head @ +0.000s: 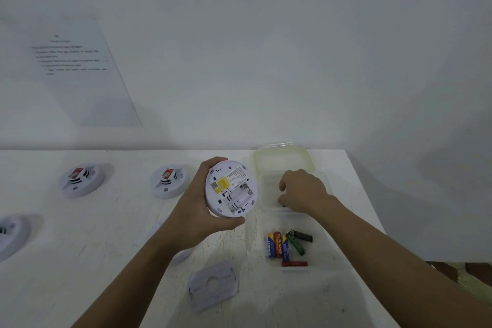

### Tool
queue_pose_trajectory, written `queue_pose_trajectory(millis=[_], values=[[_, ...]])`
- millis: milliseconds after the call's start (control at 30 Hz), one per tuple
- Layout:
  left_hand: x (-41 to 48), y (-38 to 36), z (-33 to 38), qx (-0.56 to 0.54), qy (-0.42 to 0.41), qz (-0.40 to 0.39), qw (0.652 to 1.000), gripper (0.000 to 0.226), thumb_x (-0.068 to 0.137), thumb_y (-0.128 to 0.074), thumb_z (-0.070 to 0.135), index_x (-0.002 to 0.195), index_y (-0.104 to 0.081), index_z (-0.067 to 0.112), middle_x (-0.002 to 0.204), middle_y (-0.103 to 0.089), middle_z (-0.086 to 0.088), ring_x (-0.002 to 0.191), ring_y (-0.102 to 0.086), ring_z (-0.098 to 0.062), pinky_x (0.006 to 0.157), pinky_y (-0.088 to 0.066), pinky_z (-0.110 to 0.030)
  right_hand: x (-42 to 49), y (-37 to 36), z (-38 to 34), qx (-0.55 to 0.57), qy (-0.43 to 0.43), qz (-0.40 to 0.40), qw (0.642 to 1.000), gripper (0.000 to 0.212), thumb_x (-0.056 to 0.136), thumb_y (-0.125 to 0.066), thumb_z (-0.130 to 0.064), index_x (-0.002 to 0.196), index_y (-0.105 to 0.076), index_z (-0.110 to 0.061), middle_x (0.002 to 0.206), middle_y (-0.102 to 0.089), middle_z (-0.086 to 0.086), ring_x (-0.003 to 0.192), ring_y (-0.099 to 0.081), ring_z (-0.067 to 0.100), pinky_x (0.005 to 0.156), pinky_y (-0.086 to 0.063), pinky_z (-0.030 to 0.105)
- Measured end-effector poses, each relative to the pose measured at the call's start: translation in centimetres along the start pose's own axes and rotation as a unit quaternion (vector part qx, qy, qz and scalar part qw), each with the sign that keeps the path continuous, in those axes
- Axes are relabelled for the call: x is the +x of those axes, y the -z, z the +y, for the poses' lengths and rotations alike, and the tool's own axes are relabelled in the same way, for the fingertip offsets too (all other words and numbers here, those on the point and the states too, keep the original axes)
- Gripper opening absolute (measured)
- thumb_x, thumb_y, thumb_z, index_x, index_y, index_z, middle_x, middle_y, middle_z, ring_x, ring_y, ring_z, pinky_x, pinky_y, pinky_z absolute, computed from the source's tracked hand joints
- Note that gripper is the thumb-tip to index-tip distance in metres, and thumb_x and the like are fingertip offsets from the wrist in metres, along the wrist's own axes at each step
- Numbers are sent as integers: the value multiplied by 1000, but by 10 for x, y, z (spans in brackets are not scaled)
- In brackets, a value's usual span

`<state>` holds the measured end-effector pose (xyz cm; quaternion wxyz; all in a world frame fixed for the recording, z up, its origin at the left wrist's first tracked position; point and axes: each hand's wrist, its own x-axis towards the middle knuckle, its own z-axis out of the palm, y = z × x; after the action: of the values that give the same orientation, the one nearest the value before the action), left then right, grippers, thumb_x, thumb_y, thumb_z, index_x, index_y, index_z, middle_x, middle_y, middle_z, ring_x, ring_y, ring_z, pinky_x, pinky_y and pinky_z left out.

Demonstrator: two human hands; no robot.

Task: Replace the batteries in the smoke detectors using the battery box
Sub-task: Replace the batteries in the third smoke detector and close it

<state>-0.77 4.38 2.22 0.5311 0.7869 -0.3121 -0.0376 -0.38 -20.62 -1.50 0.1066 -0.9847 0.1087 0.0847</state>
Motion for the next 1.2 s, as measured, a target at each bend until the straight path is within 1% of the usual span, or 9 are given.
queue_pose_trajectory(millis=[167,333,533,633,733,867,933,1067,1200], values=[[4,-1,-1,17,-6,2,1000,89,61,-94,7,133,-42,19,117,-54,29,117,-53,4,83,-48,-5,4,-5,-1,-7,-8,-4,1000,18,85,-67,-11,103,-66,-14,102,-67,4,89,-66,23,72,-53,30],[5,-3,0,13,-8,1,1000,89,62,-93,6,133,-41,21,119,-53,31,118,-52,6,83,-47,-4,3,-9,2,53,7,18,998,15,81,-66,-7,93,-65,-15,99,-65,2,87,-64,22,66,-47,28],[2,-4,2,10,-7,5,1000,91,61,-94,10,133,-41,27,118,-53,33,118,-52,5,83,-47,-4,-12,-10,7,153,16,119,981,9,87,-69,-16,88,-59,-17,83,-68,-1,73,-64,17,71,-59,37],[-2,-4,4,-2,-7,4,1000,91,62,-93,3,134,-41,22,118,-54,31,118,-53,5,83,-48,-5,-27,-2,2,282,21,187,941,16,90,-72,-18,82,-57,-19,67,-66,-9,58,-63,13,60,-58,35],[-6,-6,4,-10,-12,4,1000,90,61,-92,-1,134,-42,19,118,-54,29,117,-53,4,83,-49,-7,-45,11,-10,405,25,240,882,15,88,-75,-20,82,-62,-18,70,-70,-7,63,-64,10,58,-52,23],[-9,-7,5,-11,-11,13,1000,88,62,-93,5,132,-43,20,118,-54,28,119,-53,1,84,-49,-7,-75,29,-28,556,32,227,799,12,88,-76,-22,86,-66,-15,73,-74,2,66,-66,10,62,-51,22],[-12,-7,8,-12,-9,24,1000,90,59,-95,10,131,-42,25,118,-54,30,118,-54,2,84,-49,-7,-88,31,-35,586,52,207,782,13,88,-77,-21,88,-66,-13,74,-73,4,66,-66,9,63,-51,23],[-16,-8,12,-9,-14,37,999,91,58,-95,11,129,-42,29,118,-55,30,116,-56,1,85,-50,-9,-100,17,-47,557,94,199,801,12,87,-77,-23,83,-67,-19,79,-73,-4,76,-68,13,70,-56,38],[-19,-11,16,6,-18,42,999,85,58,-92,23,125,-41,33,115,-52,38,116,-53,6,84,-46,-3,-105,6,-49,509,110,226,823,11,86,-77,-31,85,-66,-29,87,-69,-12,87,-64,12,69,-51,25]])
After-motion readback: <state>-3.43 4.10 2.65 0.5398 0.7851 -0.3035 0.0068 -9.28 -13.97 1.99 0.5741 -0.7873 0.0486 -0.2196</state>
